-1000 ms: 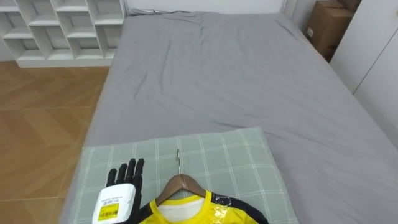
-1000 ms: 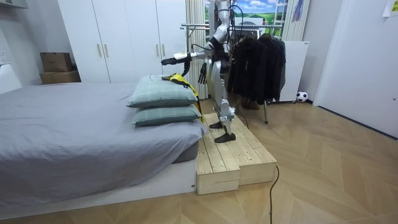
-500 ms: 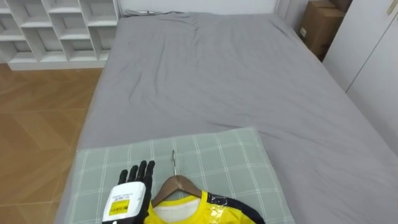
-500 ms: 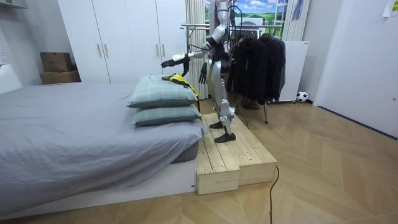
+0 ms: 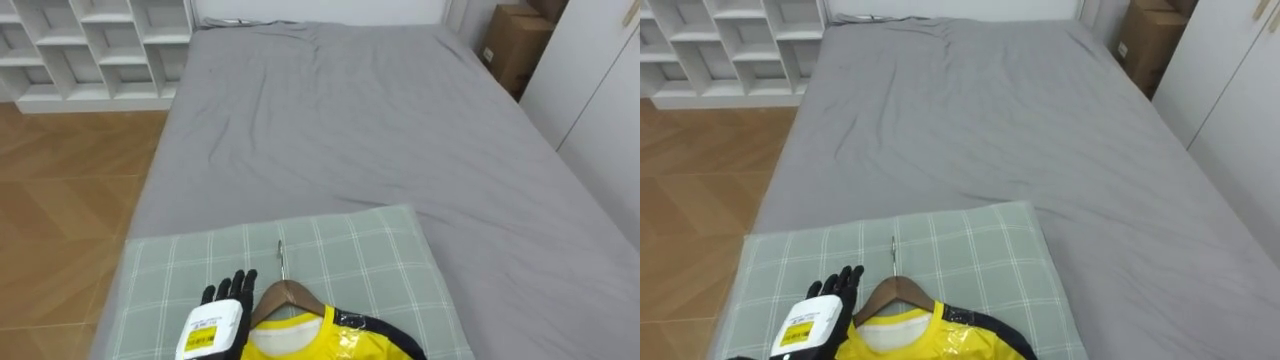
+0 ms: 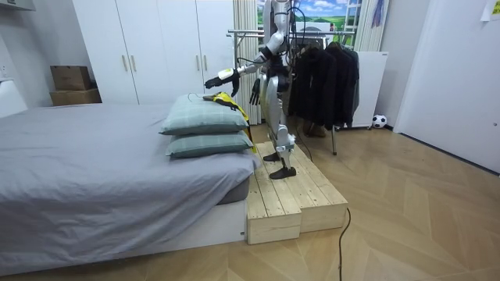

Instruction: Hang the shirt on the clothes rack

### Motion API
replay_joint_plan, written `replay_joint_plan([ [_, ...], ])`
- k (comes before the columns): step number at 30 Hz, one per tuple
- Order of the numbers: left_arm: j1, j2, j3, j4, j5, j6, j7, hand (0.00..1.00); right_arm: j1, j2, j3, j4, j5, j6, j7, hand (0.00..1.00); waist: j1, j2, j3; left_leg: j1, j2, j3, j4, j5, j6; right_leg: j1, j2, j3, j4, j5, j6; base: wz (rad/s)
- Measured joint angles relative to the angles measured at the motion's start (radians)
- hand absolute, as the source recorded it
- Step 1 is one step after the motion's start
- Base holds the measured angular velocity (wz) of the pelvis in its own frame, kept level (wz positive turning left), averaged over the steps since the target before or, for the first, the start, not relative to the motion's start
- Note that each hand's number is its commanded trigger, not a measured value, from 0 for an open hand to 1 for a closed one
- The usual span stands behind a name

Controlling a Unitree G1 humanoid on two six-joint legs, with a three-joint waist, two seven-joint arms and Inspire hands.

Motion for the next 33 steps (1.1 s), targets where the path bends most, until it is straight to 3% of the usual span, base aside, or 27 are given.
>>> replay_joint_plan([
  [9, -0.003, 0.005, 0.019, 0.124, -0.07, 0.0, -0.001, 0.0, 0.0, 0.002, 0.0, 0.004, 0.001, 0.001, -0.003, 0.0, 0.0, 0.0, 0.0036, -0.007, 0.0, -0.002, 0.003, 0.0, 0.0, -0.004, 0.0, -0.001, 0.0, 0.0, 0.0, 0.0],
  [19, -0.002, 0.005, 0.091, 0.144, -0.121, -0.001, -0.001, 0.0, 0.005, 0.005, -0.01, 0.004, 0.023, 0.009, 0.016, 0.0, 0.002, -0.006, 0.0003, -0.019, 0.0, -0.002, 0.004, 0.0, 0.0, -0.017, 0.0, -0.004, 0.001, 0.0, 0.0, 0.0],
  [33, -0.02, 0.006, 0.091, 0.147, -0.125, 0.002, -0.026, 0.0, -0.008, 0.008, -0.009, 0.025, 0.024, 0.009, 0.025, 0.0, 0.001, -0.008, -0.0002, -0.032, 0.001, 0.0, 0.005, 0.0, 0.0, -0.031, 0.0, -0.001, 0.001, 0.0, -0.001, 0.0],
])
